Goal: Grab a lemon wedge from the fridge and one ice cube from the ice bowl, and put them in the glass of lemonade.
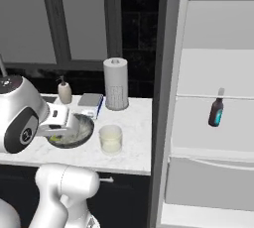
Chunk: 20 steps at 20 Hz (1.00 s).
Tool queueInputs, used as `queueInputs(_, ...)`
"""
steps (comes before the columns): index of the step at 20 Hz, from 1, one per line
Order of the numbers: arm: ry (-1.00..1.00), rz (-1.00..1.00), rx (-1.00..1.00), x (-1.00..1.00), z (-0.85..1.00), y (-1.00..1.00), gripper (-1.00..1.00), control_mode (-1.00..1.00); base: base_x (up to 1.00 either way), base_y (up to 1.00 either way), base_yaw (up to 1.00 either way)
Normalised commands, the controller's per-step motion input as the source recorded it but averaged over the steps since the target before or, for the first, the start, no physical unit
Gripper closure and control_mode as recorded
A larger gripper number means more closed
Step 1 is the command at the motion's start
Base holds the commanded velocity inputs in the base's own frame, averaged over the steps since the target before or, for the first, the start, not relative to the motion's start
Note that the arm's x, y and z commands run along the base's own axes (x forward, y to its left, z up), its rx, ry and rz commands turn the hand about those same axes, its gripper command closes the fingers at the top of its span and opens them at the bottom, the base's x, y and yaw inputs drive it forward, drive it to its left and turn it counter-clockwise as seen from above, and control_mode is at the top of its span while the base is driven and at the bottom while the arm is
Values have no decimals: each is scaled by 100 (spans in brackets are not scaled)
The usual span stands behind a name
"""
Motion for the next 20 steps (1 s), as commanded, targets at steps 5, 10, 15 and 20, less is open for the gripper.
queueInputs(5, 0, 0, 0, 0, 0, 0, 100, 100, 56, 0, 0)
queueInputs(10, 17, -4, 5, 56, -34, -9, 100, -100, 0, 0, 0)
queueInputs(15, 9, -15, 8, 54, -31, -18, 100, -100, 0, 0, 0)
queueInputs(20, 0, -11, 3, 31, -20, -21, 100, -100, 0, 0, 0)
